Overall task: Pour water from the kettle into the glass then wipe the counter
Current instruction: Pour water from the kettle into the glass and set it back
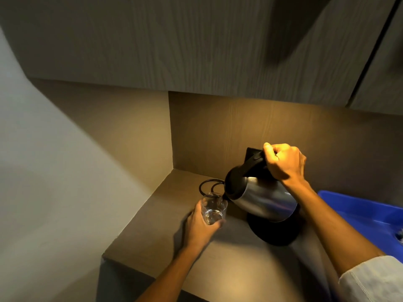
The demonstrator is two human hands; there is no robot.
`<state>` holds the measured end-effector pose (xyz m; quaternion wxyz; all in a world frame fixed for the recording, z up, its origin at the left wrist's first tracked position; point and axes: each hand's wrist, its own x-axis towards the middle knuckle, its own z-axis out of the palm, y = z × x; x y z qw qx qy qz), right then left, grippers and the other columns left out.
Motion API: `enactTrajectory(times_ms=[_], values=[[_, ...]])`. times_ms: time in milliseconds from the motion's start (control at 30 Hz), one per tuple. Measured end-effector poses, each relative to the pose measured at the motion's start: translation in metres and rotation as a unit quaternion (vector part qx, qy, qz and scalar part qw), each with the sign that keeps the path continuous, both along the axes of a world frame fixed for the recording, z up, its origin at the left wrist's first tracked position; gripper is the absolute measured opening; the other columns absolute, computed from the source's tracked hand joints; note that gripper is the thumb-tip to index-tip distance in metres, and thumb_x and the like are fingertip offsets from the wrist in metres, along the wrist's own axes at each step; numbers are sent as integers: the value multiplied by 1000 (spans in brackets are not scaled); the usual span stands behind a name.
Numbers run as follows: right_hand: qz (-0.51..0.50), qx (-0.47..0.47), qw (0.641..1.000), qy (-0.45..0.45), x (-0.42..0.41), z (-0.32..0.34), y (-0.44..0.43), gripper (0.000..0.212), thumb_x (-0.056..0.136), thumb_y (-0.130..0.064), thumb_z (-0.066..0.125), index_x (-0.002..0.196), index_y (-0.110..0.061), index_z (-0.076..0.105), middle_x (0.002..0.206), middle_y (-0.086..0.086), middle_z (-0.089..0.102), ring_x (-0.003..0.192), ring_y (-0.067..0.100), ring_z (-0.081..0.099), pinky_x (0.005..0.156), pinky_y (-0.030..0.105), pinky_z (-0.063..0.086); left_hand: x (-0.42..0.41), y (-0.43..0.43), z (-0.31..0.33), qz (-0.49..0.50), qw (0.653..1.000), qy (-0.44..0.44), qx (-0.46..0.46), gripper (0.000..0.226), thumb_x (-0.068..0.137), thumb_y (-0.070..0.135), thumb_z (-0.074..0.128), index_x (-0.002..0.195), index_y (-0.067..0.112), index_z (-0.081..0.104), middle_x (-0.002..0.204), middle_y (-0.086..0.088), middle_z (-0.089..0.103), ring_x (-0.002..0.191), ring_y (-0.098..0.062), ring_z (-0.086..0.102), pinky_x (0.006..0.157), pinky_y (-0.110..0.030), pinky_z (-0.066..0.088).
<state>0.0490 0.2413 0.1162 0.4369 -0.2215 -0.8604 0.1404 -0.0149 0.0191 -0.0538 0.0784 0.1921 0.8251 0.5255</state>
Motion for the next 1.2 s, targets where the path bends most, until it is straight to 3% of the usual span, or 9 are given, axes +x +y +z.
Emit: enactTrajectory(times_ms=[100, 233, 400, 567, 733, 1000, 1200], values=[[13, 39, 999, -18, -5, 6, -3, 50, 87, -49, 37, 49, -22, 57, 45, -6, 47, 52, 19, 51, 50, 22, 23, -2, 0, 0, -8, 1000, -3, 1, 92, 59, 41, 87, 139, 29, 41, 132, 4, 60, 119, -15, 56, 99, -38, 50], [32, 84, 996, -12, -9, 12, -8, 56, 87, -50, 34, 69, -16, 76, 52, 3, 63, 55, 18, 55, 52, 23, 28, -3, -2, -1, -12, 1000, -1, 3, 93, 60, 44, 85, 140, 29, 40, 132, 3, 60, 120, -15, 55, 98, -37, 50], [35, 120, 992, 5, -10, 18, -15, 48, 89, -40, 44, 67, -13, 76, 51, 3, 65, 50, 11, 46, 49, 16, 21, -3, -2, -3, -11, 1000, -1, 7, 98, 62, 45, 85, 144, 27, 35, 138, 1, 55, 126, -17, 50, 103, -37, 46], [42, 143, 989, 1, -12, 25, -18, 56, 89, -45, 38, 61, -11, 73, 50, 6, 65, 47, 17, 53, 48, 15, 23, -4, -1, -5, -13, 1000, -11, 6, 100, 61, 46, 85, 145, 28, 34, 139, 2, 55, 127, -17, 49, 103, -35, 44], [35, 158, 987, 1, -13, 29, -23, 60, 89, -47, 36, 50, -12, 64, 43, 4, 57, 42, 14, 46, 47, 15, 17, -4, -1, -8, -5, 1000, -14, 13, 97, 59, 46, 86, 141, 30, 38, 134, 5, 58, 123, -15, 53, 93, -24, 43], [49, 170, 984, -16, -15, 34, -26, 56, 89, -43, 40, 52, -9, 66, 43, 6, 57, 43, 21, 53, 47, 20, 28, -7, -1, -9, -8, 1000, -19, 18, 96, 58, 43, 88, 140, 31, 39, 131, 5, 60, 117, -14, 57, 86, -21, 45], [51, 181, 982, -18, -14, 39, -29, 59, 89, -46, 35, 51, -10, 63, 43, 4, 54, 42, 21, 52, 46, 22, 32, -6, -1, -8, -15, 1000, -20, 15, 93, 59, 42, 87, 138, 33, 39, 128, 8, 61, 110, -9, 59, 69, -5, 40]])
